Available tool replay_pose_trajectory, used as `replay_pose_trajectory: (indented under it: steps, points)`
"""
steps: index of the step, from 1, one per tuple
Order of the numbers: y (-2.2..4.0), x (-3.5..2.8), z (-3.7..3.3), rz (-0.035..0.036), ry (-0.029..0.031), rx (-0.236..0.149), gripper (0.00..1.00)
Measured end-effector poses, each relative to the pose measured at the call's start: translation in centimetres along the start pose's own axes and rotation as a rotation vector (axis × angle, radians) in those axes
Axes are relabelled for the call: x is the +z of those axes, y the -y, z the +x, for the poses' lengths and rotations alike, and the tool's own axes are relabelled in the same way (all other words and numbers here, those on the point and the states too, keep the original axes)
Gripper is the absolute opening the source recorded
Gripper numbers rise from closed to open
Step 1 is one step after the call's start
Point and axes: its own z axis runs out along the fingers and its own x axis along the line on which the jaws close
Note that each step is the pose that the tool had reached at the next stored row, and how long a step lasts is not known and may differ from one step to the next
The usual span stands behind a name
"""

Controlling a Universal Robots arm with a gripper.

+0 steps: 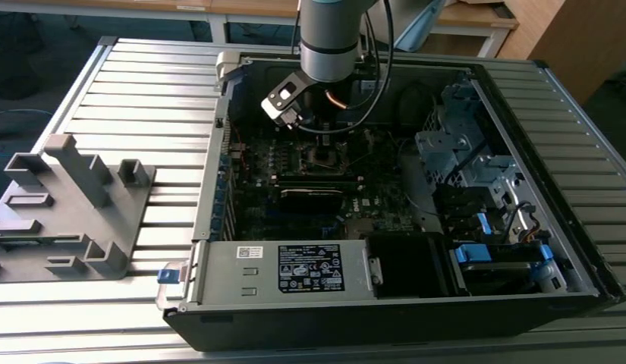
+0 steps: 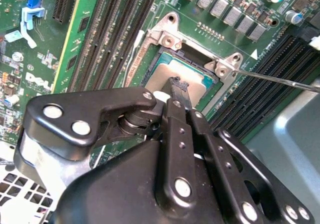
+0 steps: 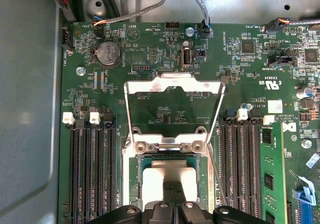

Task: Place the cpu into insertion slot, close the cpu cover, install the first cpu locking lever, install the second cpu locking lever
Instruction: 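Place the cpu into insertion slot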

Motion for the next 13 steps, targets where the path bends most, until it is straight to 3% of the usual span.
replay_pose_trajectory:
  steps: [7, 9, 13]
  points:
    - [-0.01, -0.08, 0.0, -0.0005, -0.0004, 0.0, 0.1]
    - [-0.04, -0.29, 0.04, -0.0019, -0.0031, 0.0, 0.1]
    - [-0.07, -1.24, -0.03, -0.0005, -0.0006, 0.0, 0.1]
